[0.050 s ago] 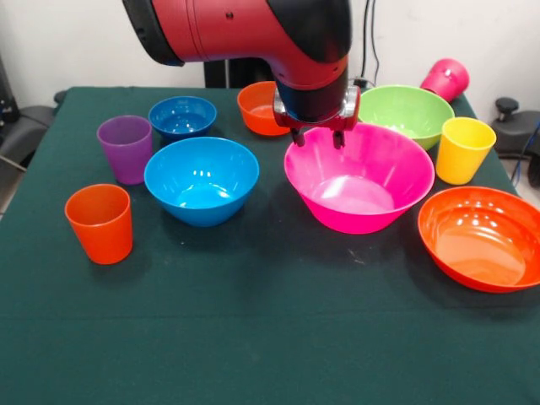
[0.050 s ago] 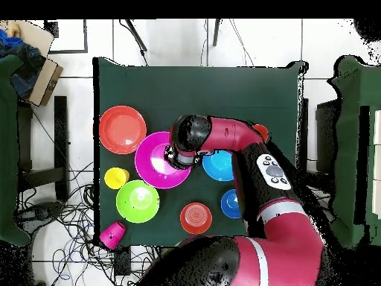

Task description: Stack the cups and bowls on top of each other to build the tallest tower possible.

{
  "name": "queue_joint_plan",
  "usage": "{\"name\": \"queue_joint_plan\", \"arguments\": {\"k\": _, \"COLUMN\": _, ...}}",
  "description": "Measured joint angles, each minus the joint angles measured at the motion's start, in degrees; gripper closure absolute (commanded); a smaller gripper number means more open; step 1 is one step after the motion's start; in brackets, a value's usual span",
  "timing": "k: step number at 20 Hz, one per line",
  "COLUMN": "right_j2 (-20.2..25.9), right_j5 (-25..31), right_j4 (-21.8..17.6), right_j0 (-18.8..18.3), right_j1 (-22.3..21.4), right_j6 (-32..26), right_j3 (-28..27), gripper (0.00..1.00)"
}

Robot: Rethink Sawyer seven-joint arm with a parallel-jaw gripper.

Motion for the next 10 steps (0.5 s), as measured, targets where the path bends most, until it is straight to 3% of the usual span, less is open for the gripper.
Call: {"name": "queue_joint_plan", "arguments": {"k": 10, "right_j2": 0.19, "right_j5": 0.02, "right_j4": -0.31, "right_j0": -0.18, "right_j1": 0.01, "right_j6": 0.0, "right_j3": 0.0, "gripper": 0.0}}
